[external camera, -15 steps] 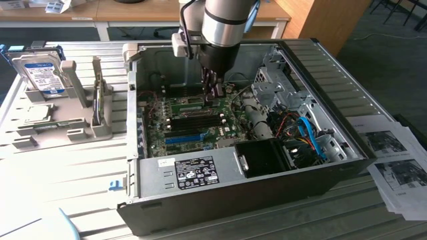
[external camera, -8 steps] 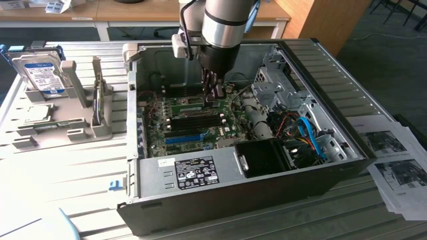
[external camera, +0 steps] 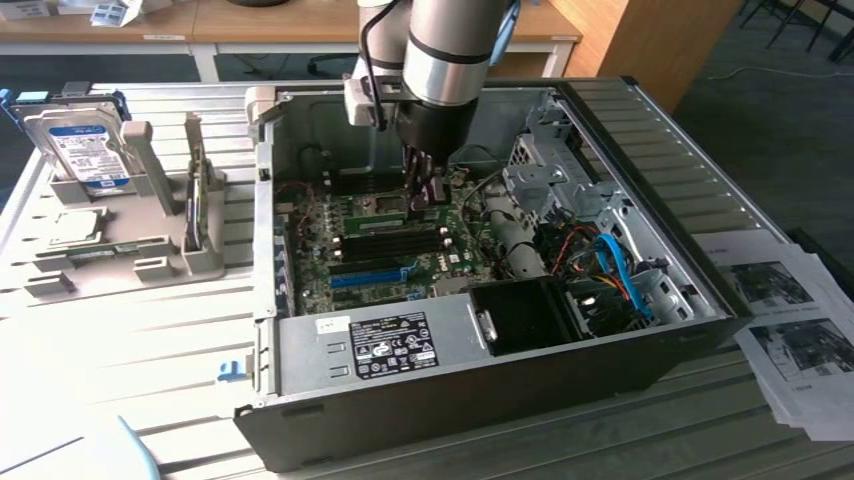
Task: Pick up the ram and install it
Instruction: 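Insert the ram into the slot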
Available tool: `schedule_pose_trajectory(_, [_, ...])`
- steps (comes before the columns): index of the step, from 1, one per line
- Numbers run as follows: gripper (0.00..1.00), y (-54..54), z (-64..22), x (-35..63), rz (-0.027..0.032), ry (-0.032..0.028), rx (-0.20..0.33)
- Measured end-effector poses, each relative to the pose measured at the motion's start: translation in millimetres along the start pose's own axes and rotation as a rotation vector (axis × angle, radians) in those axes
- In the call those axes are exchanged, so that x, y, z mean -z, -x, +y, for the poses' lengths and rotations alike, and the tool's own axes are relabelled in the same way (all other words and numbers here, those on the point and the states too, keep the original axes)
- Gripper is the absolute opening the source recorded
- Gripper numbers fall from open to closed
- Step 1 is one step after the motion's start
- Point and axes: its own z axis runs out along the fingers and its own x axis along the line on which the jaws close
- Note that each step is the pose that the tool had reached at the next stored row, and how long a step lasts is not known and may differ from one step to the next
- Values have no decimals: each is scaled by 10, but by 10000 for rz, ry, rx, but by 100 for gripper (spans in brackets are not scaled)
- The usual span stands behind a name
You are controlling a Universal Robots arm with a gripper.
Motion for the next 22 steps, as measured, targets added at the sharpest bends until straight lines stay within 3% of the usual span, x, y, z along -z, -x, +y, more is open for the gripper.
schedule_pose_trajectory(11, [11, -35, 0, -3, 0, 0, 0])
schedule_pose_trajectory(19, [11, -38, -6, -118, -1, 0, 0])
schedule_pose_trajectory(22, [11, -38, -6, -120, 1, 1, 0])
